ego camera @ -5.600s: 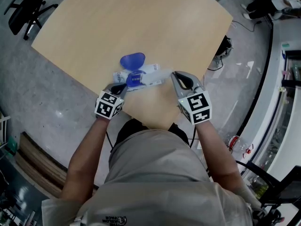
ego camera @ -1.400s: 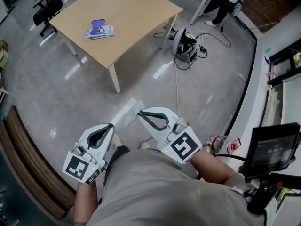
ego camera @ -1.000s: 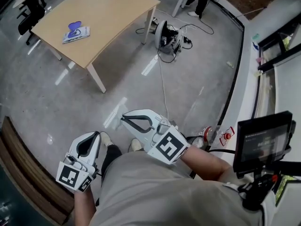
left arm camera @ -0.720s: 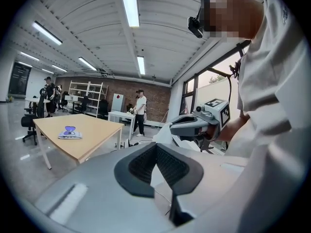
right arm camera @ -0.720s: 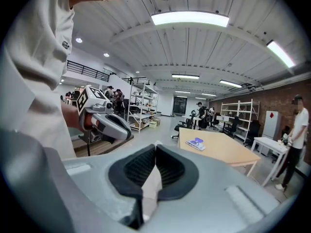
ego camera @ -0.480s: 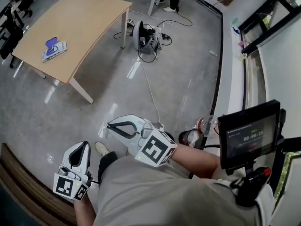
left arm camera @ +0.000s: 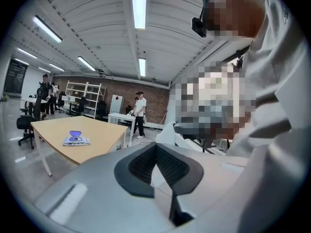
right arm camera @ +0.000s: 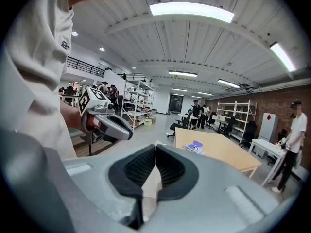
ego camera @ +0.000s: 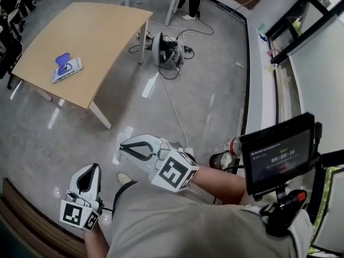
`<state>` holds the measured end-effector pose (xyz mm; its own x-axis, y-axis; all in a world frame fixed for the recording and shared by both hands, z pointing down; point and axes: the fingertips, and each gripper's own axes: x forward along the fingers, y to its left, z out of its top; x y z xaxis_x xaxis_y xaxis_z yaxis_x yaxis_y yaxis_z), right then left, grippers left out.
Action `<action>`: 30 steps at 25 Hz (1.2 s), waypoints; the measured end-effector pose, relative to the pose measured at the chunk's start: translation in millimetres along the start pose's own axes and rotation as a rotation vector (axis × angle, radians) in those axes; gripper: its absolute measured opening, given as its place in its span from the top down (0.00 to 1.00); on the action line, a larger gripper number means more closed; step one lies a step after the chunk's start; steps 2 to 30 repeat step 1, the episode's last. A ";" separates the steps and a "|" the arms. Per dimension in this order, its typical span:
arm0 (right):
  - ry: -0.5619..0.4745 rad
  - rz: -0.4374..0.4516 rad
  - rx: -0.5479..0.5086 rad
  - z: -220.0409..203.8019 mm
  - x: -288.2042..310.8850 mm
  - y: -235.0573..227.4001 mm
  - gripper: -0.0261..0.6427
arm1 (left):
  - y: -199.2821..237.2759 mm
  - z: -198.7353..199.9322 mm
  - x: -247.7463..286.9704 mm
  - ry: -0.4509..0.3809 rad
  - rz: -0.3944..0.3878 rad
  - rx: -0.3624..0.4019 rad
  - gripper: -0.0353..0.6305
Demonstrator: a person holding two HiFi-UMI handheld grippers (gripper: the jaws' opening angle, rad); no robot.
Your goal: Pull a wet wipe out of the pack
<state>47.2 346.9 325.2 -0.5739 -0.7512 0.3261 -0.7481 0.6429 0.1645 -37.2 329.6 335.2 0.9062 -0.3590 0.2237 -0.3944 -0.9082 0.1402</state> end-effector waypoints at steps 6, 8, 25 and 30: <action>-0.001 -0.001 -0.001 5.8 6.5 0.9 0.95 | 7.1 3.8 -4.0 0.000 -0.002 0.005 0.94; -0.001 -0.001 -0.001 5.8 6.5 0.9 0.95 | 7.1 3.8 -4.0 0.000 -0.002 0.005 0.94; -0.001 -0.001 -0.001 5.8 6.5 0.9 0.95 | 7.1 3.8 -4.0 0.000 -0.002 0.005 0.94; -0.001 -0.001 -0.001 5.8 6.5 0.9 0.95 | 7.1 3.8 -4.0 0.000 -0.002 0.005 0.94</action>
